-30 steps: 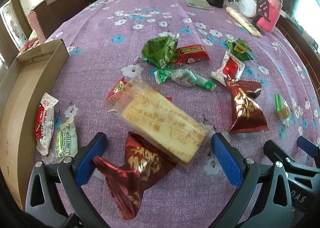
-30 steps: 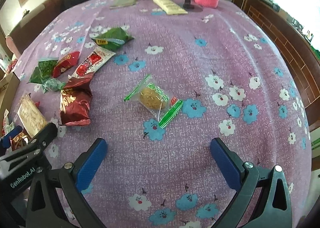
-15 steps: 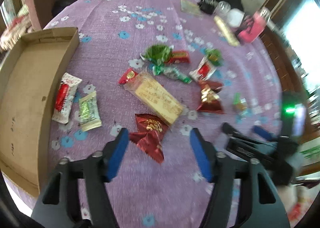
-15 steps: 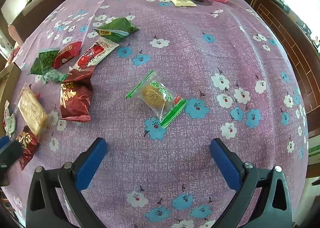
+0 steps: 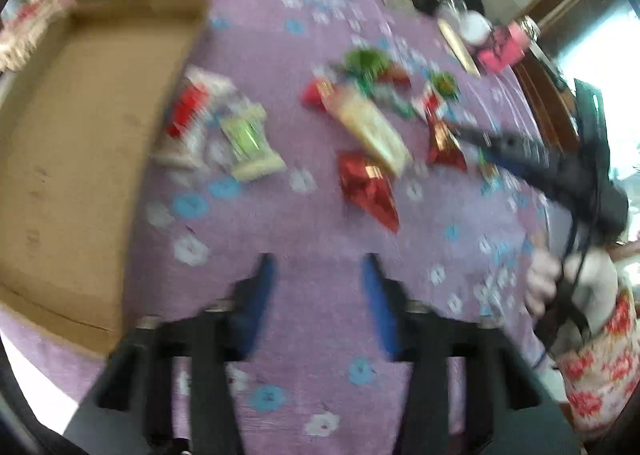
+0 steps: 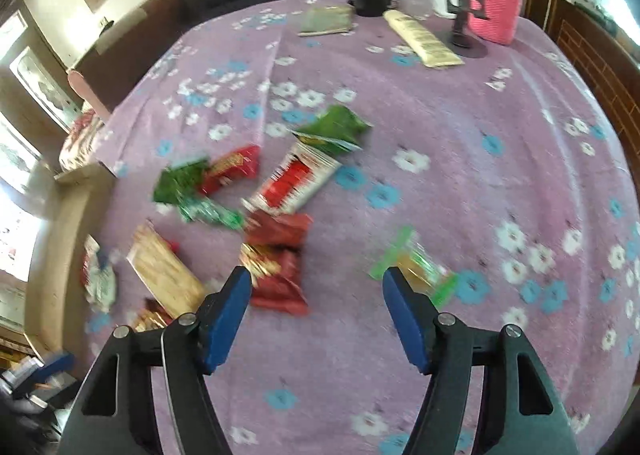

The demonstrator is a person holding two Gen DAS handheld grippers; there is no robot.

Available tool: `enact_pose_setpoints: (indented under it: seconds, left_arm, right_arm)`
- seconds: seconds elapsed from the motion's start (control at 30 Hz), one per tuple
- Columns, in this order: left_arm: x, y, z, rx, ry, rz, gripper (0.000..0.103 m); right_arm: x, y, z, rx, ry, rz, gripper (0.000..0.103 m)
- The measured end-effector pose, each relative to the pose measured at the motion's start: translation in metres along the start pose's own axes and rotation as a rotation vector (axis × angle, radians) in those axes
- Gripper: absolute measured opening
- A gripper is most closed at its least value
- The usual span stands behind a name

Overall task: Organize snacks
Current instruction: 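Grasp a red foil candy with the left tool while the right tool grasps another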

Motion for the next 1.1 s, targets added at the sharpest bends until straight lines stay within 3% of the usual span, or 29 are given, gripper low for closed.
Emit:
enact_pose_setpoints:
  seconds: [0.13,0.27,0.33,0.47,0.57,0.83,0.9,0.93,1.1]
  left_arm:
    - [-0.005,0.0,0.008,-0.033,0.033,-0.004,0.03]
    - [0.001,-0.015,0.025,-0.091,0.077,0.048,0.03]
    - [-0.001,-0.022,0.032,-0.117,0.081,0.053,0.035]
    - [-0.018,-0.037,0.042,-0.178,0.034,0.06,0.049]
    - [-0.03,-0.048,0.041,-0.19,0.017,0.057,0.049]
    - [-0.059,-0.051,0.044,-0.271,-0.043,0.025,0.049]
    - [-0.065,-0.047,0.043,-0.264,-0.028,0.007,0.048]
    - [-0.063,-0.046,0.044,-0.268,-0.026,0.023,0.041]
    - [-0.055,-0.043,0.04,-0.232,0.007,0.024,0.04]
  right_arm:
    - [-0.016,0.002,-0.014,0.037,0.006,-0.021,0.068]
    - [-0.03,0.003,-0.017,0.045,0.001,-0.054,0.068]
    - [-0.035,0.002,-0.021,0.048,0.009,-0.058,0.067]
    - [-0.039,0.0,-0.024,0.07,0.027,-0.058,0.05]
    - [-0.038,0.002,-0.026,0.091,0.023,-0.059,0.039]
    - [-0.023,0.009,-0.018,0.072,0.006,-0.051,0.034]
    - [-0.018,0.011,-0.015,0.065,-0.001,-0.049,0.034]
    - [-0.015,0.013,-0.013,0.055,-0.006,-0.05,0.033]
    - [0.0,0.021,-0.007,0.026,-0.029,-0.048,0.032]
Point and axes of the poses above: each gripper's, at about its wrist camera, not at the fingertips, and x roughly against the way its jaws point, z to its right, y to its underside, the point moved 3 cm from there along -x, roughly the way its jaws point, and after that the axes turned 7 degrees about z, right-handed, at the moved point
